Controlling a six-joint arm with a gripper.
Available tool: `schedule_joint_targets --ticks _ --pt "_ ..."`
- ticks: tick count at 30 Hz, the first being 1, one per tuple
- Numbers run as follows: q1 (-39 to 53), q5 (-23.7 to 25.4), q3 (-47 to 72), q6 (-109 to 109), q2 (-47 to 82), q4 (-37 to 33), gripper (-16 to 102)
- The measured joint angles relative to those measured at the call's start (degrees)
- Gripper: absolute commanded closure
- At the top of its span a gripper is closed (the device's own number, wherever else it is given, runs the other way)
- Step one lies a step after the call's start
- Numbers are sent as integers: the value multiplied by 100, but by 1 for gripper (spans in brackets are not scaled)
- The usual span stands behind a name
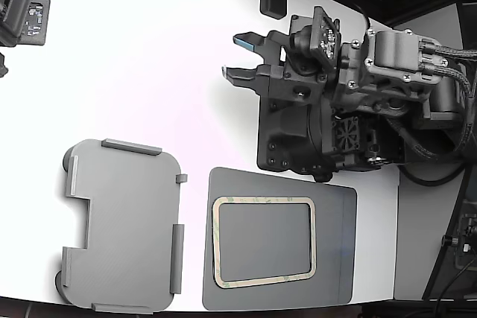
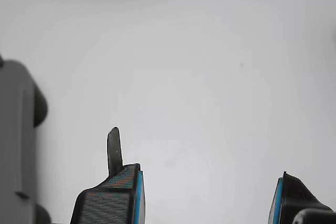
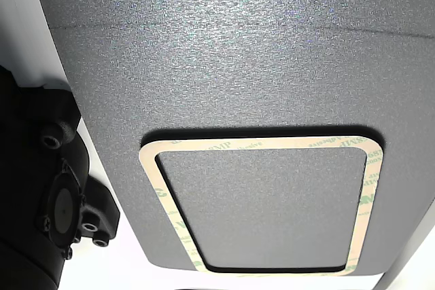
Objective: Grab top frame and put it into gray box.
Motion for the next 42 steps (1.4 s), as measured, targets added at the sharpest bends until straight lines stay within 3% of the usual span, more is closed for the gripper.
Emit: schedule_joint_targets --ticks 5,9,14,17,21,25,27,32,34,42 --pt "738 413 -861 -1116 -747 369 -5" --pt "1433 562 -1459 -2733 -1354 580 -9" --pt "2092 475 -2101 -4790 -2065 1125 -3" --pt "2435 387 -2426 -5897 -2435 1547 -7" --pt "3006 360 -3032 -7409 -3015 2285 -4" --pt "3489 0 -3489 -8895 -3463 2997 7" --pt "3709 -202 -3463 -9563 -3480 3120 -1" --pt "4333 -343 -3375 -11048 -3806 3296 -1" --pt "4676 -316 -3498 -11479 -4025 3480 -13" --pt "5897 -466 -3973 -11777 -5142 3586 -14"
